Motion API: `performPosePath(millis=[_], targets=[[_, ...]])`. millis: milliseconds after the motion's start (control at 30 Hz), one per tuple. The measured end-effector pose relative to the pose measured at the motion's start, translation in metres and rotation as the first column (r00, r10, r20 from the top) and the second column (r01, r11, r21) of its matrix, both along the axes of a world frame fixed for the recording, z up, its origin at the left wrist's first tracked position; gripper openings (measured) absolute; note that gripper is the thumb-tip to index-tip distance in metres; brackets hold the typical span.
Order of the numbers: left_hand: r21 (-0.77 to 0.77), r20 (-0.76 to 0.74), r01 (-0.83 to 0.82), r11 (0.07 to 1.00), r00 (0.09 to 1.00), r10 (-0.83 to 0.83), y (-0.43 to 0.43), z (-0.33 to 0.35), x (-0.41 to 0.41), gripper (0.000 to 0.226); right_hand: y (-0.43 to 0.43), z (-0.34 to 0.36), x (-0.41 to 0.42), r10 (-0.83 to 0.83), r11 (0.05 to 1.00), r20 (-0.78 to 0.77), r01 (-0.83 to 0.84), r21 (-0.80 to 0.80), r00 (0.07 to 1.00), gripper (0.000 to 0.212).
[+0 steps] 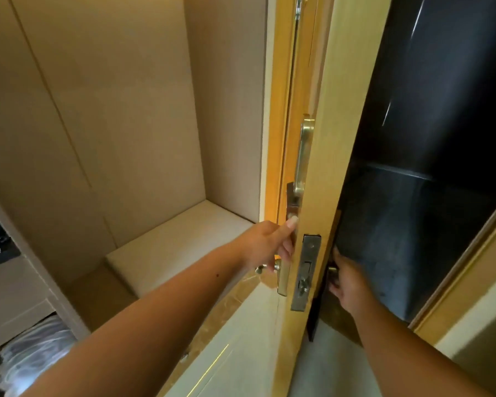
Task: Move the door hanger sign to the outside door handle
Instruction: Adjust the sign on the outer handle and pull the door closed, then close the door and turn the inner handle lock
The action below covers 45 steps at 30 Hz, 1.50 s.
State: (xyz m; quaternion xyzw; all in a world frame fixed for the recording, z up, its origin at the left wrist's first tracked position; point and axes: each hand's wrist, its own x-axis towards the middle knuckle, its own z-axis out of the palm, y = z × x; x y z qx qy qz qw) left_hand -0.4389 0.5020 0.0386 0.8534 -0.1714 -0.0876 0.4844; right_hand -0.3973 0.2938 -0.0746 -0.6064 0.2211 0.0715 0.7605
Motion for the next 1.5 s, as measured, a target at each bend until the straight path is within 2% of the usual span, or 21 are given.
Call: performPosePath(millis=[167, 300, 433, 567, 633, 767, 867, 967, 1100, 1200, 1333, 1433, 1500], targets=[[0.027, 0.022, 0.149, 0.988, 0.988, -0.150, -0.054, -0.014, 0.025, 0.059, -0.053, 0.004, 0.011, -0.090, 0.987, 0.016, 0.091, -0.132, 0.996, 0.031], [0.212, 0.118, 0.177, 0.961, 0.972, -0.205, -0.088, -0.028, 0.050, 0.039, -0.097, 0.010, 0.013, -0.170, 0.976, 0.023, 0.172, -0.132, 0.985, 0.024], [0.437, 0.243, 0.173, 0.883, 0.922, -0.301, -0.128, -0.036, 0.081, 0.027, -0.144, 0.013, 0.027, -0.186, 0.967, 0.020, 0.186, -0.174, 0.982, 0.026], [0.466, 0.206, 0.206, 0.860, 0.921, -0.332, -0.174, -0.037, 0.112, 0.022, -0.191, 0.018, 0.047, -0.215, 0.959, -0.003, 0.211, -0.188, 0.977, 0.027], [0.537, 0.153, 0.251, 0.805, 0.910, -0.386, -0.194, -0.039, 0.128, 0.023, -0.219, 0.021, 0.057, -0.206, 0.964, -0.055, 0.193, -0.184, 0.977, 0.027], [0.701, 0.040, 0.318, 0.639, 0.876, -0.481, -0.245, -0.050, 0.158, 0.040, -0.279, 0.020, 0.078, -0.256, 0.950, 0.020, 0.255, -0.180, 0.967, 0.022], [0.777, -0.004, 0.326, 0.539, 0.858, -0.513, -0.279, -0.059, 0.174, 0.047, -0.305, 0.029, 0.083, -0.234, 0.956, 0.011, 0.232, -0.179, 0.972, 0.015], [0.816, -0.045, 0.339, 0.469, 0.845, -0.533, -0.311, -0.068, 0.191, 0.046, -0.332, 0.032, 0.091, -0.193, 0.943, 0.068, 0.204, -0.263, 0.979, 0.020], [0.811, -0.028, 0.351, 0.468, 0.822, -0.569, -0.345, -0.074, 0.214, 0.050, -0.365, 0.031, 0.095, -0.170, 0.914, 0.148, 0.212, -0.346, 0.974, 0.025], [0.798, -0.049, 0.346, 0.494, 0.853, -0.519, -0.370, -0.075, 0.229, 0.061, -0.383, 0.035, 0.094, -0.201, 0.901, 0.188, 0.257, -0.350, 0.961, 0.016], [0.689, -0.127, 0.391, 0.610, 0.894, -0.430, -0.399, -0.078, 0.249, 0.072, -0.397, 0.048, 0.096, -0.235, 0.854, 0.309, 0.348, -0.388, 0.922, 0.019], [0.570, -0.143, 0.424, 0.704, 0.895, -0.423, -0.416, -0.089, 0.262, 0.078, -0.400, 0.057, 0.101, -0.298, 0.778, 0.489, 0.506, -0.374, 0.820, 0.026], [0.465, -0.177, 0.448, 0.763, 0.892, -0.416, -0.427, -0.097, 0.272, 0.082, -0.400, 0.063, 0.107, -0.283, 0.734, 0.571, 0.557, -0.389, 0.771, 0.025]])
